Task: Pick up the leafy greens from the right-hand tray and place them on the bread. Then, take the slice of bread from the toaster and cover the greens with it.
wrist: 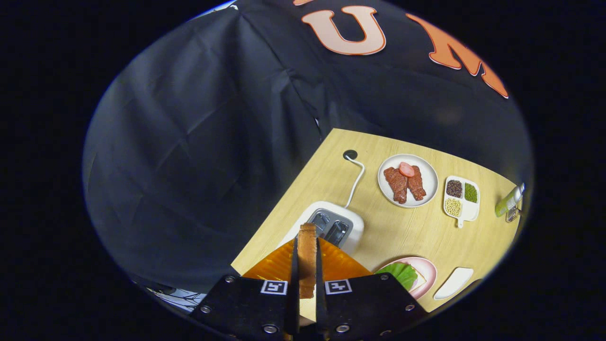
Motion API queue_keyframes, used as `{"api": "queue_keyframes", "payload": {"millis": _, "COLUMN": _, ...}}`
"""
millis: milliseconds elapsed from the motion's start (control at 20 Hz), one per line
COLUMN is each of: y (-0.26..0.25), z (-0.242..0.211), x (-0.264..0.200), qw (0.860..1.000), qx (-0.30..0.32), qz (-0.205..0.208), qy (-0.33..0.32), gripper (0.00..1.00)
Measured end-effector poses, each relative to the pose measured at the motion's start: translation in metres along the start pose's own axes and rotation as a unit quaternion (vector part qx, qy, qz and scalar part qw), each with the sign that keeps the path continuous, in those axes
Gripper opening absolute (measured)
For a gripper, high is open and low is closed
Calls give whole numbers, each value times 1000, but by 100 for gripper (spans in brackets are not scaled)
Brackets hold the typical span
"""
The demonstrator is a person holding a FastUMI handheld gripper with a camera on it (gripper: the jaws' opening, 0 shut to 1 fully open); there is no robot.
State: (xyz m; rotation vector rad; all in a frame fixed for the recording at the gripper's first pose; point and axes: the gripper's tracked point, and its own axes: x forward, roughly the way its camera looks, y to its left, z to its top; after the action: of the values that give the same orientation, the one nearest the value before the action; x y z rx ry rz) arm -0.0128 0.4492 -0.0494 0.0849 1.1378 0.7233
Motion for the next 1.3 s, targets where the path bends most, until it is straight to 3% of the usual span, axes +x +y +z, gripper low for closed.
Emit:
{"api": "queue_keyframes", "payload": {"millis": 300, "y": -5, "z": 3, "x": -42, "qw": 998, "qx": -18, "qz": 16, "qy": -53, "gripper": 14}}
{"api": "queue_keyframes", "payload": {"millis": 750, "y": -35, "z": -46, "x": -64, "qw": 996, "qx": -14, "qz": 37, "qy": -75, "gripper": 14}}
{"api": "queue_keyframes", "payload": {"millis": 1300, "y": -70, "z": -107, "x": -51, "qw": 995, "qx": 15, "qz": 84, "qy": -58, "gripper": 14}}
